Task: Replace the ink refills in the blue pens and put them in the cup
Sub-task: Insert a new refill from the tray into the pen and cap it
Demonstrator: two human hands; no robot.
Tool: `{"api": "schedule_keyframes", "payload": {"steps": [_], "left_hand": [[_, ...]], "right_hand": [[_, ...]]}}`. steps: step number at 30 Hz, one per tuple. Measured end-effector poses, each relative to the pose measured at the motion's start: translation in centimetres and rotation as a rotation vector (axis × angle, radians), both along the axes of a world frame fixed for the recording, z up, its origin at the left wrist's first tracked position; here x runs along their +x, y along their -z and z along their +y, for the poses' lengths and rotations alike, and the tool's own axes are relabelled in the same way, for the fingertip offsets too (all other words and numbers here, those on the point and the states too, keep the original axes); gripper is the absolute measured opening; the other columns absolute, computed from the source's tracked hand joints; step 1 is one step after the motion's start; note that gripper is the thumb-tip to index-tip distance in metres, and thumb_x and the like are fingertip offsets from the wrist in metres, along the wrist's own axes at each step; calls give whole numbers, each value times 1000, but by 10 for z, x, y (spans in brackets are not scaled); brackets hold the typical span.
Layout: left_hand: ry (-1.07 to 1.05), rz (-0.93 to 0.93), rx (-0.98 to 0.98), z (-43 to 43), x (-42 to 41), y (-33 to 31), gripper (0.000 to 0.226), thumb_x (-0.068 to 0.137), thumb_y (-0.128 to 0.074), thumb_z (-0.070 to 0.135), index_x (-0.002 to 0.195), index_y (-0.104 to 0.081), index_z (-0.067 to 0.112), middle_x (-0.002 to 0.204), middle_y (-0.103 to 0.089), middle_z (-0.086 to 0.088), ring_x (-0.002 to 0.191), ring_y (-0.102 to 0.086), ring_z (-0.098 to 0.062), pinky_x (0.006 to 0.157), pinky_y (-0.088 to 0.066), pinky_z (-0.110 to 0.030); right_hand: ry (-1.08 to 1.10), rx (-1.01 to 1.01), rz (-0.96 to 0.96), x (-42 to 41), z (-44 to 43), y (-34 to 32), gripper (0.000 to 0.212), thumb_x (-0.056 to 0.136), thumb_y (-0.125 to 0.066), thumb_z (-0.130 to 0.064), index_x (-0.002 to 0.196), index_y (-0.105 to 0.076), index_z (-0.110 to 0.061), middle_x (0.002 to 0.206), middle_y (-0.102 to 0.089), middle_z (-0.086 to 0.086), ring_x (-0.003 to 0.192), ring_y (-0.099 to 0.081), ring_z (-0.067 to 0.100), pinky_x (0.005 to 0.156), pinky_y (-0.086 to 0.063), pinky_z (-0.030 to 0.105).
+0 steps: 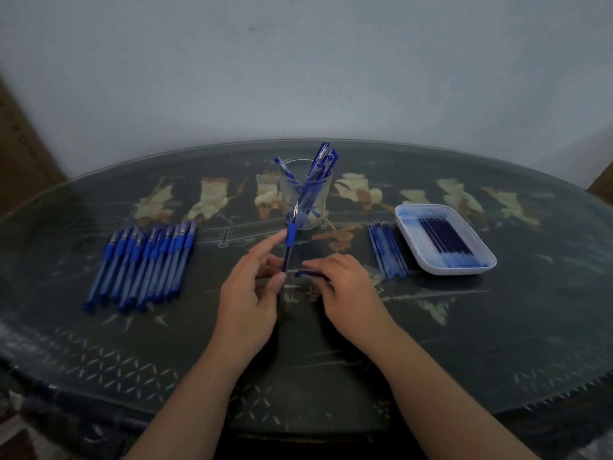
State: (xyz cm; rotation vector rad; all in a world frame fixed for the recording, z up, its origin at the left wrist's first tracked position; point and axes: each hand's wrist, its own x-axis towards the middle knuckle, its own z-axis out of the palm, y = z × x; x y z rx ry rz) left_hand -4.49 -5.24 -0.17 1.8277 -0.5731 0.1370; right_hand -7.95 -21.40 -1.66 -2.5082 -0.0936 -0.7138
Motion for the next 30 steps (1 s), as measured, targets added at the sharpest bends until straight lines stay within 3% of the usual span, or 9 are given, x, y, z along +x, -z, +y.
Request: {"api": "schedule_keyframes", "payload": {"steps": [2, 3, 6, 9, 11, 13, 16, 20, 30], "left_hand": [[16, 3, -4, 1, -1, 0, 70, 89, -59, -7, 133, -49, 47, 100, -59, 6, 96, -60, -5, 82, -46, -8], [25, 2, -6, 0, -1, 0, 71, 89, -59, -7, 133, -48, 49, 100, -59, 6, 97, -60, -6, 81, -46, -8], [62, -10, -10, -1, -4, -2, 72, 87, -63, -7, 132, -49, 47, 98, -61, 4, 95, -61, -7, 75, -47, -7], [96, -45, -5, -2, -6, -2, 68, 84, -68, -5, 134, -52, 38, 96, -63, 4, 94, -63, -8, 74, -49, -8], [102, -70, -4, -1, -7, -2, 67, 83, -71, -4, 135, -53, 35, 95, -63, 6, 93, -64, -10, 74, -50, -10], [113, -87, -8, -1, -7, -2, 68, 81, -72, -4, 135, -54, 34, 94, -63, 7, 92, -65, -12, 73, -52, -12], [148, -125, 1, -1, -10, -4, 69, 80, -73, -4, 134, -54, 34, 97, -63, 8, 91, -65, -13, 71, -53, -15], [174, -191, 43, -3, -13, -6, 68, 80, -73, -3, 135, -54, 33, 100, -62, 9, 92, -64, -10, 69, -50, -10], [209, -232, 77, -3, -12, -6, 69, 81, -72, -4, 136, -53, 32, 102, -60, 10, 94, -63, -9, 74, -49, -9]], "right_hand": [[67, 206, -7, -2, -4, -11, 36, 90, -62, 1, 120, -68, -17, 105, -66, 3, 95, -60, 4, 89, -43, 9], [98, 343, 30, -4, -6, -19, 40, 92, -61, -1, 122, -66, -27, 107, -66, -1, 94, -59, -2, 87, -44, 7], [73, 865, 92, -10, -12, -46, 47, 96, -56, -1, 118, -60, -42, 104, -68, 1, 91, -69, 8, 85, -56, 24], [-64, 1300, 80, -16, -15, -67, 37, 97, -51, 2, 115, -66, -27, 91, -68, 6, 86, -72, 21, 80, -58, 32], [-126, 1434, 71, -19, -16, -74, 28, 96, -52, 1, 111, -67, -18, 85, -67, 7, 84, -71, 23, 83, -58, 38], [-112, 1438, 42, -22, -16, -78, 20, 93, -57, -2, 107, -66, -13, 86, -70, 8, 87, -71, 26, 86, -58, 41], [-34, 1252, -39, -25, -13, -81, 17, 89, -66, -6, 105, -66, -13, 96, -74, 12, 96, -71, 30, 87, -58, 41], [3, 1054, -127, -26, -13, -84, 17, 87, -70, -9, 103, -67, -15, 91, -75, 8, 92, -71, 27, 86, -59, 43], [-5, 944, -155, -24, -16, -83, 19, 88, -70, -12, 106, -69, -19, 93, -75, 6, 89, -72, 24, 83, -60, 42]]}}
